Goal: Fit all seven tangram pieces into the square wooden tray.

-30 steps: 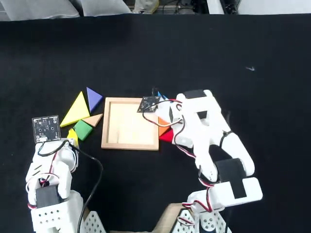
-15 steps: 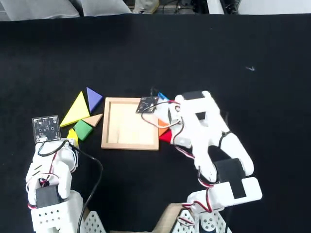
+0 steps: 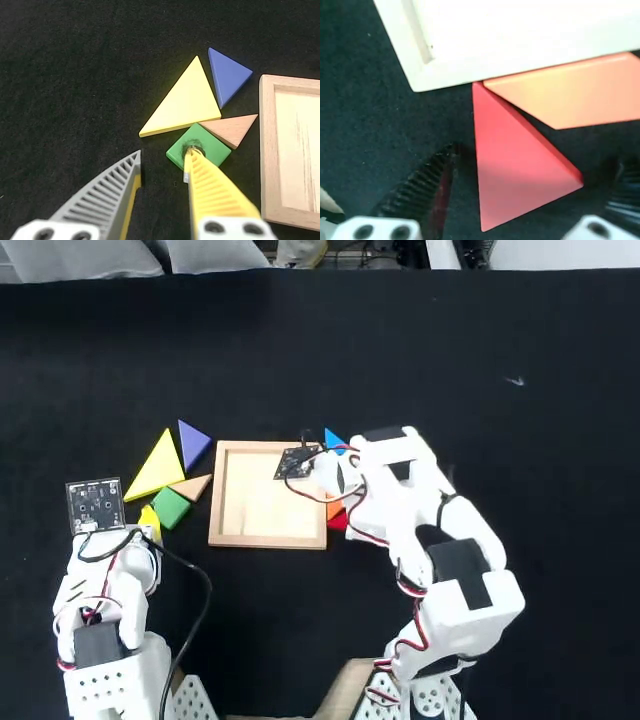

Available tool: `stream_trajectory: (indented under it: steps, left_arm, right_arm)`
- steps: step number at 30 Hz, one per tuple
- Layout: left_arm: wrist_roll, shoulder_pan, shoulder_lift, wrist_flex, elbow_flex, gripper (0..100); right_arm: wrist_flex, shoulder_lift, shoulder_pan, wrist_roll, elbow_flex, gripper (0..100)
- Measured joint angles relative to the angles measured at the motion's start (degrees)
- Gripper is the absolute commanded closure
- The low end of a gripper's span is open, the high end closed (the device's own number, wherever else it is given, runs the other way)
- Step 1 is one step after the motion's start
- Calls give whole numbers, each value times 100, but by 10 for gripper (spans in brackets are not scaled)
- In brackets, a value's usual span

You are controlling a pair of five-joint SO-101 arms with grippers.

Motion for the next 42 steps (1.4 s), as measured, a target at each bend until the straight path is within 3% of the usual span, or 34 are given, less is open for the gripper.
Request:
stream_trajectory:
  steps: [10, 26, 42]
  left_arm:
    - [0, 0, 0, 0, 0, 852]
    - [0, 0, 0, 0, 0, 852]
    - [0, 0, 0, 0, 0, 852]
  right_arm:
    - [-53, -70, 70, 0, -211, 779]
    - [-9, 44, 105, 0, -448, 786]
    - [1653, 62, 105, 0, -1257, 787]
